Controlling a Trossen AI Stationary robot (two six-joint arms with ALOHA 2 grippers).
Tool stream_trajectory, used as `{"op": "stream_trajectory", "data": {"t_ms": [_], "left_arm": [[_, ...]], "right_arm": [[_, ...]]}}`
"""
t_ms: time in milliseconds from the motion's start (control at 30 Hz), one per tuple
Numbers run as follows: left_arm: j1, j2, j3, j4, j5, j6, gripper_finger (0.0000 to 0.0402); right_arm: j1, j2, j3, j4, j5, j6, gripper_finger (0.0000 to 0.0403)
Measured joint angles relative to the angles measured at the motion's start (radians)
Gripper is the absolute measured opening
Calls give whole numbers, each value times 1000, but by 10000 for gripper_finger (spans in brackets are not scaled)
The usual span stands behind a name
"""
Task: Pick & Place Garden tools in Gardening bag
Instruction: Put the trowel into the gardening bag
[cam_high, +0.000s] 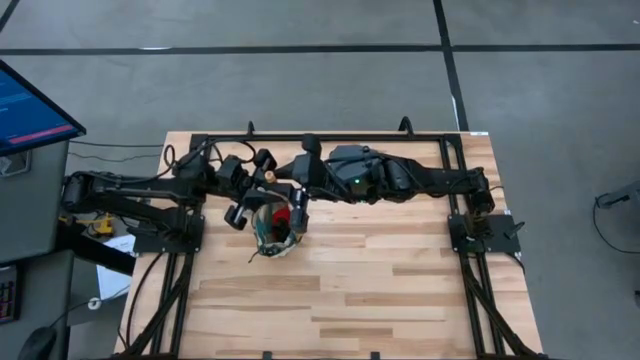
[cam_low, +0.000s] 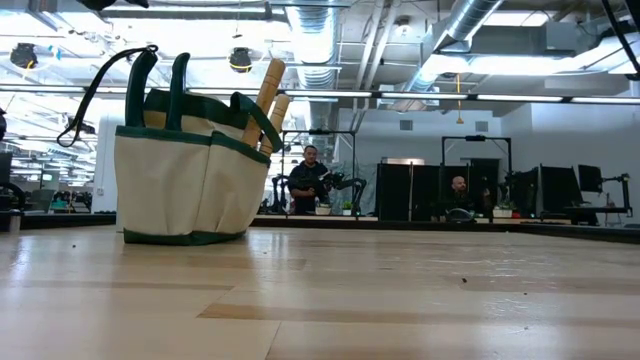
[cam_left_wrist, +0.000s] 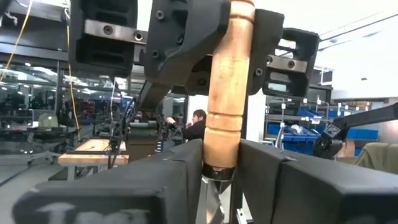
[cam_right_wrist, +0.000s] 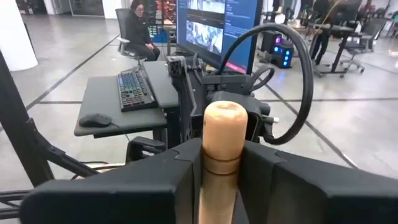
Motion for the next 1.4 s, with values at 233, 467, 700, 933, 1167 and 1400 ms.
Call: {"op": "stream_trajectory", "data": {"t_ms": [233, 467, 700, 933, 1167, 1400], "left_arm": [[36, -153, -1, -267, -2, 5, 155], [74, -388, -1, -466, -9, -12, 192], [8, -552, -1, -485, -1, -35, 145], [-88, -620, 0, -581, -1, -41, 59], [-155, -627, 0, -683, -4, 17, 4], [-184, -665, 0, -695, -8, 25, 3]], "right_arm": [[0, -119, 1, 22, -21, -76, 61], [-42, -195, 2, 2, -39, -152, 61], [-254, -64, 0, 71, -422, -84, 61], [-462, 100, 0, 170, -724, -37, 61], [-547, 237, -1, 305, -937, 6, 61], [-555, 328, 0, 328, -968, 16, 61]]}}
